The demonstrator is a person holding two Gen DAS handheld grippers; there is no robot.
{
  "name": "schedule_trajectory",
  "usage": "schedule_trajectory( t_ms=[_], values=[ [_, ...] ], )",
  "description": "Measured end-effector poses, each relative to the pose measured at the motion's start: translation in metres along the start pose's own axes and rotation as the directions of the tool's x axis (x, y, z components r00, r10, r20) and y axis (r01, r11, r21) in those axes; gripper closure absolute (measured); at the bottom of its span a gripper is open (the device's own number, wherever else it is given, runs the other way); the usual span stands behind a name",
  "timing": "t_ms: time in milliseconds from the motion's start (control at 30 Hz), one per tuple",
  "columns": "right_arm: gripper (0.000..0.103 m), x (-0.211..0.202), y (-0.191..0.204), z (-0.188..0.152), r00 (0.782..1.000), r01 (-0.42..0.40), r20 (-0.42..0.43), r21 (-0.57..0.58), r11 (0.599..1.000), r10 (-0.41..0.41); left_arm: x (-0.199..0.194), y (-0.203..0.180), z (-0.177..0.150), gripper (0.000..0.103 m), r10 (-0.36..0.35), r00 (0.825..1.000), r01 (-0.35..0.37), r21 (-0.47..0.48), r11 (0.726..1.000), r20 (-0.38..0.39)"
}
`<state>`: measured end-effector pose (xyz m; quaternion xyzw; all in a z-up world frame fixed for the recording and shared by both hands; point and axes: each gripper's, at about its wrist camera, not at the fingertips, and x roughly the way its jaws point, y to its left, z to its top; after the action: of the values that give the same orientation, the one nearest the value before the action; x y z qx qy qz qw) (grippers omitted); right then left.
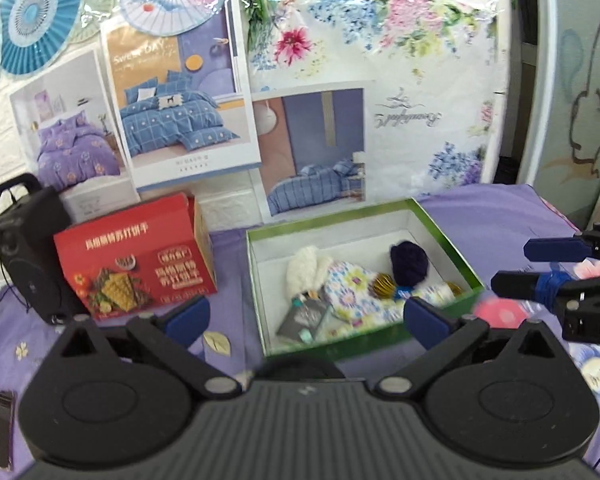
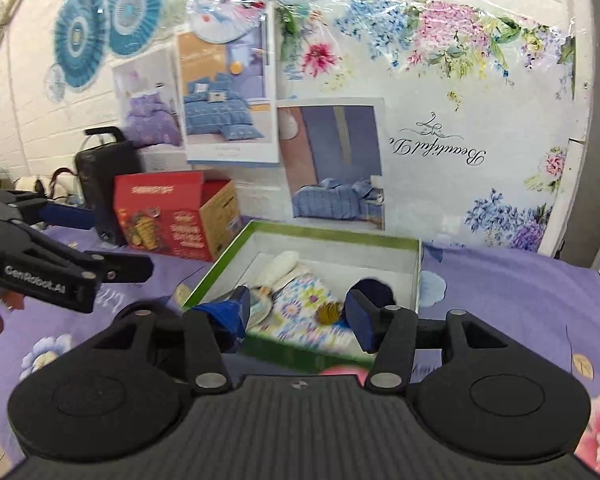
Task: Organize soft objects
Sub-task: 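Move both tools back toward the remaining items on the table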
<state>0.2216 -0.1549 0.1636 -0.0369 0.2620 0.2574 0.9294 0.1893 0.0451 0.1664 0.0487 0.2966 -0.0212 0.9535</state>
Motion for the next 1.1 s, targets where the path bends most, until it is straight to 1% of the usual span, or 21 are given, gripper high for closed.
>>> schedule_trajectory(
  t_ms=[67,167,300,400,467,533,633,700,867,967,1000,1100],
  values=[
    [0.064,-0.014,0.012,-0.022,1.0,0.007,-0.005,-0.006,1.0,-0.007,-0.01,-0.006,-0.021,0.0,-0.015,1.0,0.015,-0.011,1.0,-0.01],
    [0.063,-0.027,0.028,-0.058,0.998,0.057,-0.017,0.004,0.998,-0.057,-0.015,-0.012,-0.052,0.0,-0.041,0.998,0.038,-0.049,0.998,-0.05],
    [0.063,-0.038,0.046,-0.104,0.991,0.128,-0.026,0.005,0.992,-0.128,-0.012,-0.014,-0.09,0.0,-0.043,0.994,0.03,-0.126,0.992,-0.099],
    [0.063,-0.044,0.053,-0.133,0.991,0.135,-0.022,0.037,0.99,-0.134,-0.013,-0.014,-0.116,0.0,-0.013,0.994,-0.006,-0.169,0.986,-0.113],
    [0.063,-0.046,0.057,-0.151,0.989,0.147,-0.01,0.062,0.987,-0.147,-0.014,-0.014,-0.133,0.0,0.007,0.993,-0.029,-0.18,0.983,-0.12],
    [0.063,-0.048,0.06,-0.166,0.988,0.156,0.0,0.075,0.985,-0.156,-0.018,-0.014,-0.149,0.0,0.035,0.991,-0.056,-0.171,0.984,-0.126],
    [0.063,-0.049,0.064,-0.185,0.989,0.145,-0.009,0.065,0.987,-0.145,-0.02,-0.014,-0.171,0.0,0.074,0.986,-0.093,-0.126,0.988,-0.149],
    [0.063,-0.051,0.066,-0.196,0.989,0.15,-0.012,0.053,0.987,-0.149,-0.02,-0.011,-0.185,0.0,0.08,0.981,-0.103,-0.124,0.987,-0.176],
    [0.062,-0.058,0.067,-0.219,0.983,0.183,-0.031,0.04,0.982,-0.182,-0.019,-0.001,-0.207,0.0,-0.004,0.972,-0.04,-0.182,0.983,-0.235],
    [0.062,-0.058,0.071,-0.223,0.982,0.188,-0.034,0.012,0.982,-0.188,-0.016,-0.007,-0.206,0.0,0.011,0.971,-0.049,-0.15,0.987,-0.241],
    [0.062,-0.058,0.073,-0.223,0.982,0.189,-0.031,-0.004,0.982,-0.189,-0.016,-0.011,-0.206,0.0,0.006,0.972,-0.04,-0.138,0.99,-0.237],
    [0.062,-0.062,0.077,-0.221,0.981,0.191,-0.018,-0.047,0.98,-0.192,-0.016,-0.023,-0.204,0.0,-0.07,0.968,0.041,-0.122,0.992,-0.241]
  ],
)
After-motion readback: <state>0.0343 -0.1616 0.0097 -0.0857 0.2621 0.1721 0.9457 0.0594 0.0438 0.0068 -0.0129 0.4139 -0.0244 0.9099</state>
